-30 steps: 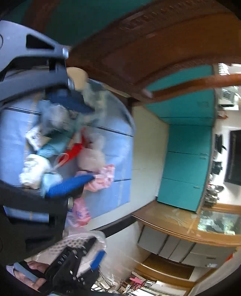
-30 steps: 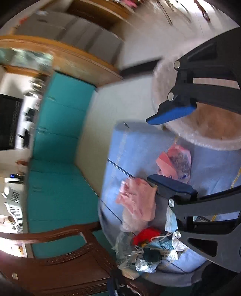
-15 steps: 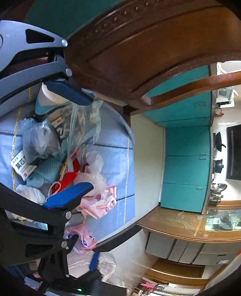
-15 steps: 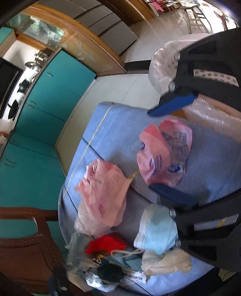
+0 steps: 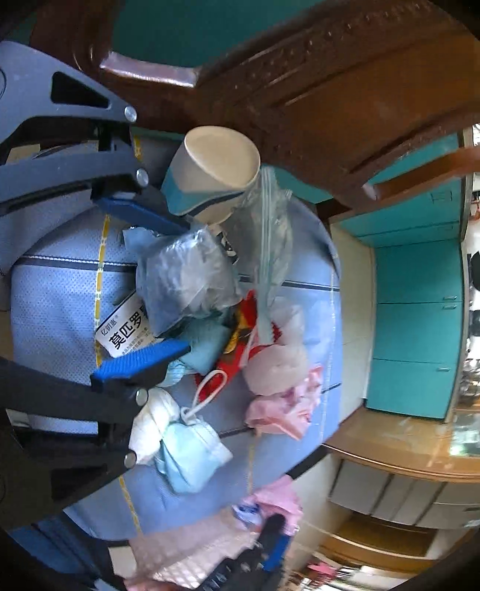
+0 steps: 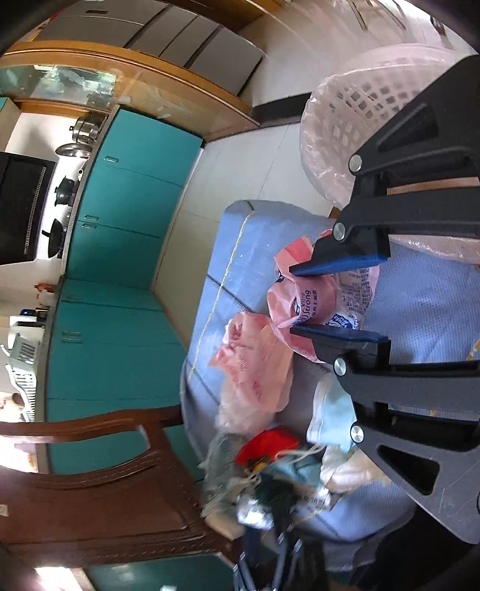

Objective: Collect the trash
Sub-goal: 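Grasp the pink plastic bag with the right gripper while the left grasps the clear zip bag, then carry both bags over the white basket and open both grippers to drop them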

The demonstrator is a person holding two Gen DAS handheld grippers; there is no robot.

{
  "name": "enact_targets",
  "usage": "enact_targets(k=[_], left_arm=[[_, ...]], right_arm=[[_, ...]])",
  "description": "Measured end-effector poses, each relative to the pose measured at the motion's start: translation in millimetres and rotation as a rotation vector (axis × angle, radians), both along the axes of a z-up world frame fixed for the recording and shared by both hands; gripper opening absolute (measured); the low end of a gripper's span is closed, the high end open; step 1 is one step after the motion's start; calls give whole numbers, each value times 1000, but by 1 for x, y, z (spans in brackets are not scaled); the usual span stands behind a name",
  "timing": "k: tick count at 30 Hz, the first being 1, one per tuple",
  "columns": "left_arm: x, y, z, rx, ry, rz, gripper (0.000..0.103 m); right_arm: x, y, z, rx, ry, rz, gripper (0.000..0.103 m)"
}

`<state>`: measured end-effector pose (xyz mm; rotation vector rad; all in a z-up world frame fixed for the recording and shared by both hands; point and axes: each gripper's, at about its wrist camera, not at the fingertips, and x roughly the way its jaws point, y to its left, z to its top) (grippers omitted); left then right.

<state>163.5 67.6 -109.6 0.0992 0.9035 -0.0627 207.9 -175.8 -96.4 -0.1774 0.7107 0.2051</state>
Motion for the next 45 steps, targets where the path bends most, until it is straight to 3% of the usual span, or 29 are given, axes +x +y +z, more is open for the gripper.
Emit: enact_targets(k=[7, 10, 15, 18, 20, 22, 25, 28, 31, 36, 39, 40, 42, 45], left_arm=[[-6, 11, -3, -61, -7, 21, 48], [-18, 18, 0, -104, -48, 12, 47], [-56, 19, 22, -163, -207, -51, 47], [-73, 12, 44, -201, -345, -89, 47], [-74, 0, 57, -201, -391, -110, 47], [-66, -19, 69, -228, -387, -163, 47], [-56, -68, 94, -302, -380, -317, 47], [-44, -138, 106, -350, -334, -499, 47], [-35, -195, 92, -346, -280, -597, 46], [-31, -253, 53, -348, -173, -666, 47], [-20, -273, 39, -328, -150, -685, 50], [-14, -273, 36, -326, -149, -683, 53], [-10, -275, 34, -325, -163, -662, 69], [-9, -260, 39, -342, -191, -617, 76]], right_arm=[[-3, -3, 0, 3, -2, -1, 27], [-4, -6, 5, 12, -13, -3, 27], [-11, -10, 11, 27, -47, -3, 27], [-25, -28, 31, 72, -107, -36, 27], [-36, -45, 48, 79, -165, -84, 27], [-50, -70, 67, 87, -225, -156, 27], [-68, -117, 81, 120, -263, -295, 27], [-76, -154, 76, 132, -232, -414, 27], [-82, -173, 66, 104, -191, -477, 27], [-95, -192, 59, 72, -174, -533, 27], [-99, -201, 55, 67, -159, -555, 27], [-100, -204, 52, 72, -146, -561, 27], [-97, -203, 52, 90, -129, -556, 28], [-97, -204, 50, 93, -124, -548, 30]])
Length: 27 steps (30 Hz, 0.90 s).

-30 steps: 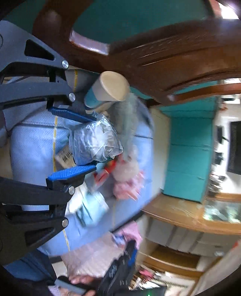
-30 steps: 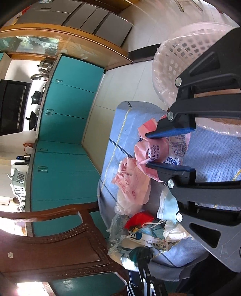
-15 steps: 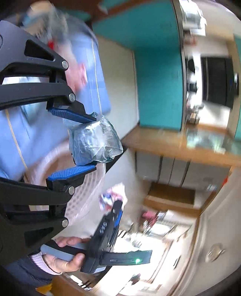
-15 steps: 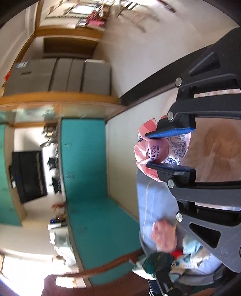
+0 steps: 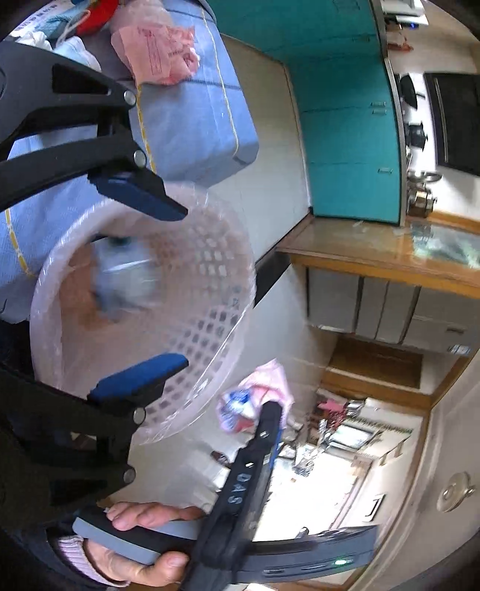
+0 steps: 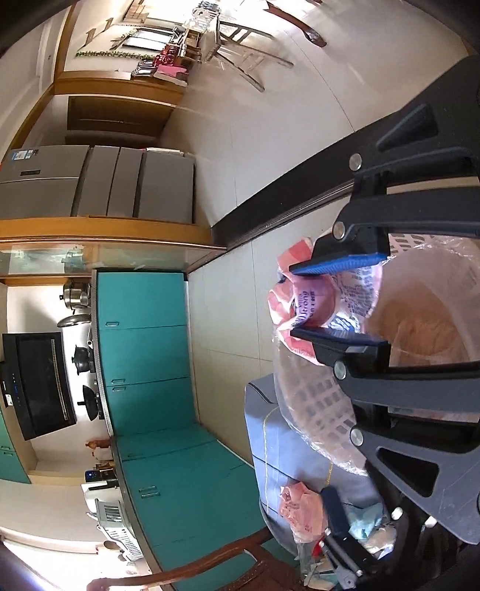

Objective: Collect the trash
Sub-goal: 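Carry both bags over the white basket and open both grippers to drop them, then move the right gripper to the blue face mask while the left approaches the white tissue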

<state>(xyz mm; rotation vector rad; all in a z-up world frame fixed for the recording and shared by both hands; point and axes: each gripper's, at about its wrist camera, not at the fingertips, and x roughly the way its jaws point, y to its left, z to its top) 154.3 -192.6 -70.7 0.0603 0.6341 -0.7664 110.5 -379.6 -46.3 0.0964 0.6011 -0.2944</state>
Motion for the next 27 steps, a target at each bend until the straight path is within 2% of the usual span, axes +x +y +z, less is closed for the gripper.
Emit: enact_targets(k=[2, 3, 5, 6, 7, 9, 11, 16, 18, 19, 20, 22, 24, 27], left_arm=[[2, 16, 4, 1, -21, 37, 78], [-2, 23, 6, 7, -41, 64, 79], [-6, 45, 7, 48, -97, 176, 79], [-6, 54, 7, 75, -118, 230, 79], [-3, 65, 6, 110, -140, 302, 79], [1, 87, 8, 160, -169, 427, 79], [4, 112, 11, 182, -186, 524, 77], [9, 182, 21, 131, -143, 692, 60], [11, 204, 20, 102, -120, 730, 57], [12, 213, 18, 93, -109, 746, 57], [12, 223, 17, 88, -97, 760, 57], [10, 234, 10, 93, -71, 770, 57], [9, 240, 3, 98, -35, 761, 58], [12, 246, -7, 103, 11, 738, 60]], right_arm=[[2, 4, 1, 10, 4, 6, 33], [2, 5, 1, 17, 2, 12, 38], [2, 9, 2, 20, 5, 14, 53], [2, 10, 2, 17, 3, 10, 66], [1, 12, 3, 15, -12, 5, 72], [1, 16, 6, 25, -33, 13, 73], [2, 27, 9, 63, -63, 68, 73], [13, 94, 0, 128, -69, 347, 73], [22, 134, -15, 136, -28, 494, 73], [27, 150, -23, 130, -5, 529, 72], [33, 165, -31, 116, 26, 555, 69], [49, 197, -52, 72, 116, 595, 57], [63, 221, -67, 62, 177, 618, 55], [78, 236, -78, 107, 235, 647, 55]])
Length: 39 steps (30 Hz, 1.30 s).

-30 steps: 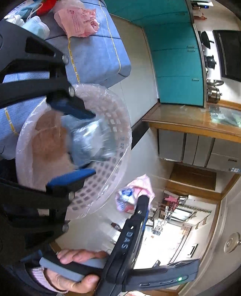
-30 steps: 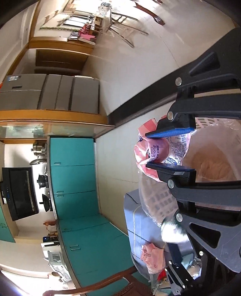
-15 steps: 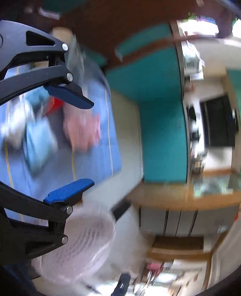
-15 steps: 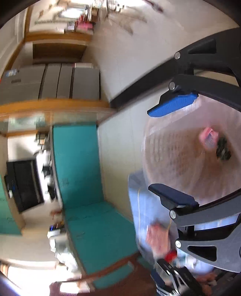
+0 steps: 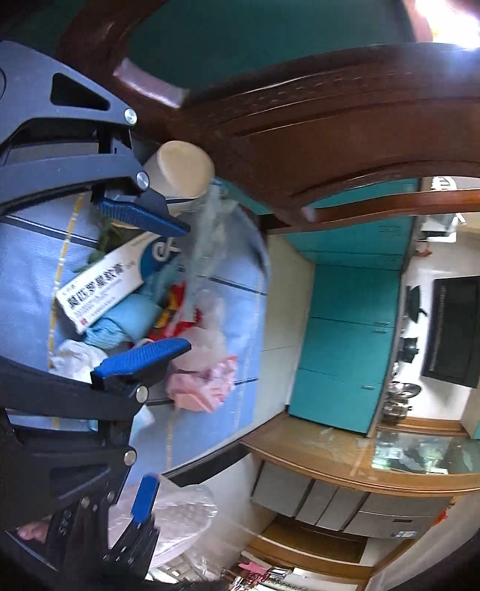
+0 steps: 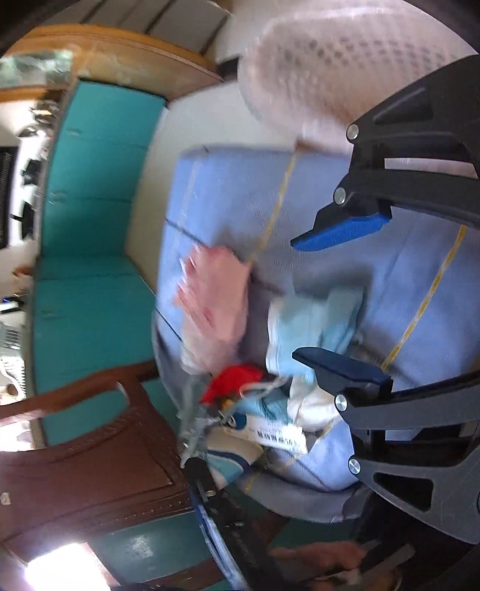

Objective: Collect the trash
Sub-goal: 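Move the right gripper to the blue face mask while the left approaches the white tissue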

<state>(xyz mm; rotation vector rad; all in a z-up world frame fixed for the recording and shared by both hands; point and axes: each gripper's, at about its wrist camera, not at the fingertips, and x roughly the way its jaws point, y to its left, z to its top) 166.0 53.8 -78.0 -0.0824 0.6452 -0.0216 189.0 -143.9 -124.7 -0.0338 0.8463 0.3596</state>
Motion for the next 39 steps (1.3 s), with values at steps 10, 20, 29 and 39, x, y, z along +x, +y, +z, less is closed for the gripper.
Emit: enact_targets(k=[10, 20, 29, 39], left_arm=[[-11, -4, -10, 28, 20, -78, 67], [-13, -31, -30, 34, 95, -207, 68], [-21, -75, -58, 94, 204, -358, 68], [-20, -74, -68, 131, 224, -334, 52]], right_arm=[[19, 27, -31, -55, 100, 21, 54], [11, -12, -1, 17, -11, -80, 21], [7, -32, 0, 26, 6, -98, 21], [2, -31, 3, 9, -11, -93, 49]])
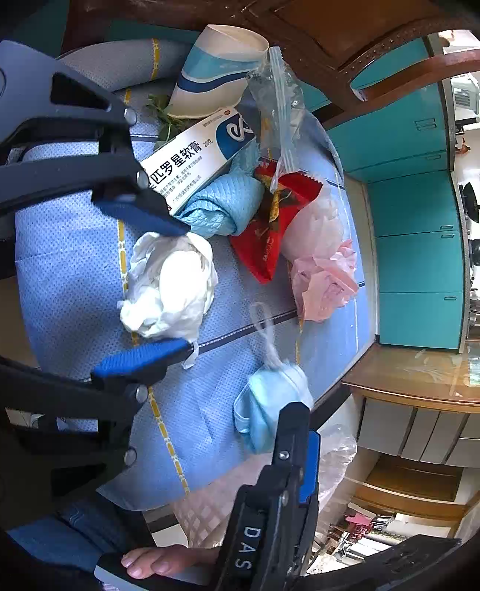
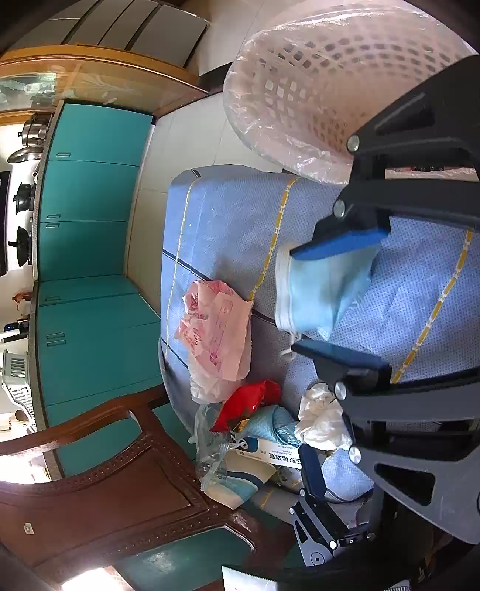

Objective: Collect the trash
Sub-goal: 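Move the right gripper to the blue face mask while the left approaches the white tissue, then grasp the blue face mask with the right gripper while the left grasps the white tissue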

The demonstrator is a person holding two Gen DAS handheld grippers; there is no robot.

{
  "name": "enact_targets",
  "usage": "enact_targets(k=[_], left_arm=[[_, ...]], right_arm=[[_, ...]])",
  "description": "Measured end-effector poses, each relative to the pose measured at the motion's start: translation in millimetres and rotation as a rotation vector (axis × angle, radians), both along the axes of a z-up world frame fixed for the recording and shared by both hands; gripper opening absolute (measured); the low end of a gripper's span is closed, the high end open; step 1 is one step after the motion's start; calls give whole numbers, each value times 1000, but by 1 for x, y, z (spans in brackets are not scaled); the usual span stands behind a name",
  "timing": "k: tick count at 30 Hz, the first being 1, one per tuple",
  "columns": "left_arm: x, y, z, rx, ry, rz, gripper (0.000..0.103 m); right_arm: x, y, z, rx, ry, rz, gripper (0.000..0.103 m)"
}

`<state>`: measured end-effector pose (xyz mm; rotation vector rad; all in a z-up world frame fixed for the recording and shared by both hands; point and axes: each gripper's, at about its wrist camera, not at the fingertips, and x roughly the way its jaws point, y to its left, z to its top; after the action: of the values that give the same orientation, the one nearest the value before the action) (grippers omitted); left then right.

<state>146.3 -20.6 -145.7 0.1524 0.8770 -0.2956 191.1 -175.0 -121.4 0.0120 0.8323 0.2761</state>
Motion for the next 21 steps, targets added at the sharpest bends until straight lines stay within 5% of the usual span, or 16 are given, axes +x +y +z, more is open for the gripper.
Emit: enact_targets(k=[5, 8, 17, 21], left_arm=[[-3, 4, 6, -28, -11, -6, 37], [-5, 6, 11, -51, -22, -9, 37], [-4, 8, 15, -84, 2, -17, 46], [-4, 6, 14, -59, -10, -14, 53]], right_arm=[[2, 8, -6, -43, 11, 5, 53], [3, 12, -9, -71, 9, 7, 53], [6, 23, -19, -172, 7, 0, 53], [2, 29, -18, -120, 20, 70, 53]])
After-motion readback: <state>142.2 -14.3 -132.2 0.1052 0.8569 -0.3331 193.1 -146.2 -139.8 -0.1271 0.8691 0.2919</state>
